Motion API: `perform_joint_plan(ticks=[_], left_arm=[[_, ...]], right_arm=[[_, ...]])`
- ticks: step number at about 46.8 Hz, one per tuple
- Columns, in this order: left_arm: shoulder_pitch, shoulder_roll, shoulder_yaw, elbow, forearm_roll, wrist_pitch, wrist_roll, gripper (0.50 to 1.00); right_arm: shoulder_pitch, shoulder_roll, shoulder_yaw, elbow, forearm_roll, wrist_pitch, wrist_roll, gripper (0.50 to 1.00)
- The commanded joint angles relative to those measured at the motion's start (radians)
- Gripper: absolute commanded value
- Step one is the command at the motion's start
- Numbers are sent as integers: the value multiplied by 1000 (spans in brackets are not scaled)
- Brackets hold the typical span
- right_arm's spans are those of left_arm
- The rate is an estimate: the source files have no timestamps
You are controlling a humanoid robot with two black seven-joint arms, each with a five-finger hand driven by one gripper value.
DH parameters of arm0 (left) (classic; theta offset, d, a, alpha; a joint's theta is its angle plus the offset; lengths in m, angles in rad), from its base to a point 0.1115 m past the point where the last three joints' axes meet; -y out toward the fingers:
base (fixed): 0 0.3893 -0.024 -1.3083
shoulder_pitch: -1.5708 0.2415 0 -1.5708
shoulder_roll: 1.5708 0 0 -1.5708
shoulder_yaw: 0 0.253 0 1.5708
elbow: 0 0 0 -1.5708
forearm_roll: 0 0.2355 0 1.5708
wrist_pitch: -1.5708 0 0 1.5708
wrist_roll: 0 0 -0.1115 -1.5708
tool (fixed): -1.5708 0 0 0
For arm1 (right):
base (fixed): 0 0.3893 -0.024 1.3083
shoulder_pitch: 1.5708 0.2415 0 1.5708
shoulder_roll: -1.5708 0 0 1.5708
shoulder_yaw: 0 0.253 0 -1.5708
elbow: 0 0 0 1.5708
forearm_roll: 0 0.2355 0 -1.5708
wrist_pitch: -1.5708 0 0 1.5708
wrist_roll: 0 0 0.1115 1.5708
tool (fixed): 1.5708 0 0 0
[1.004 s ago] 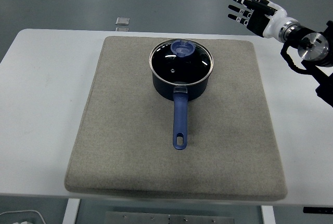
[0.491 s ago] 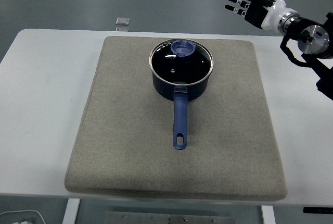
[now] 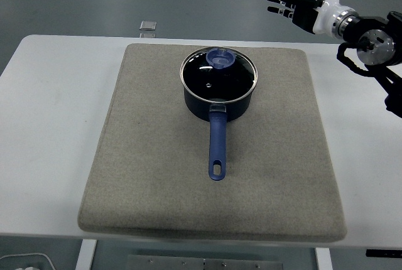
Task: Lift the pot lid and place it to the right of the pot.
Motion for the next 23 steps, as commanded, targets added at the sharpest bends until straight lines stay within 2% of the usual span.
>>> perform_joint_plan(ticks=[1,9,23], left_arm=[[0,0,0,0,0,0,0,1000],[0,0,0,0,0,0,0,1000],[0,0,0,0,0,0,0,1000]], right_arm=[[7,2,-6,4,-63,4,0,924],[51,0,-118,17,-178,10,3,924],[148,-3,-299,102,-356,25,51,924]])
